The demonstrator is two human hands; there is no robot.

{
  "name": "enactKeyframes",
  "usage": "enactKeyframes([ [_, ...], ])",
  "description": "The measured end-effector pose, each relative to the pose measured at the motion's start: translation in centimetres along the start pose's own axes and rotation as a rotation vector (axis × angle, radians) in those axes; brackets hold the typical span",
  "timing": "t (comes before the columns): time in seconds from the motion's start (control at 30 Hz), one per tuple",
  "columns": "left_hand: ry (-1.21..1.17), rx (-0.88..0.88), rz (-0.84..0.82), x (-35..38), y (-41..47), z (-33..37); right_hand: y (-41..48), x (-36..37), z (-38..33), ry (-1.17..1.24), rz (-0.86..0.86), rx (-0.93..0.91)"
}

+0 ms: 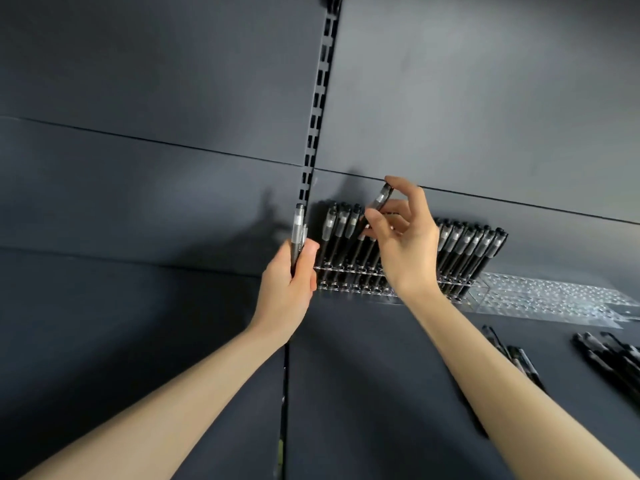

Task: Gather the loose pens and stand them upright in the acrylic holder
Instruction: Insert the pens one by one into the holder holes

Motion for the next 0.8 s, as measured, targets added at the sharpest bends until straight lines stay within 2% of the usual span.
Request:
enactKeyframes([
  [0.13, 0.015, 0.016, 0.073, -0.3, 0.3, -0.7, 0.4, 1.0, 0.4, -0.011, -0.027, -0.037],
  [0.33, 0.117, 0.035, 0.098, -0.3, 0.4, -1.5, 0.3, 1.5, 1.2, -0.094, -0.138, -0.117],
  [0.5, 0.111, 0.015, 0.112, -0.5, 0.6, -2.0, 0.1, 1.5, 1.4, -0.189, -0.205, -0.177],
  [0.67, 0.182, 0.045, 0.136, -0.6, 0.6, -1.8, 0.7, 1.4, 1.0, -0.281, -0.292, -0.137],
  [0.8, 0.159, -0.014, 0.106, -0.7, 1.0, -2.3, 0.9, 1.7, 0.8, -0.344, -0.369, -0.132],
])
Point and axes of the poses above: each hand's wrist, its own y-axis towards the middle knuckle, its own x-axis out of the palm, z = x × y, the point moved 3 cm from there along y, towards the middle knuckle, and after that the axes turned 8 degrees about -x, right-handed, at the moved point
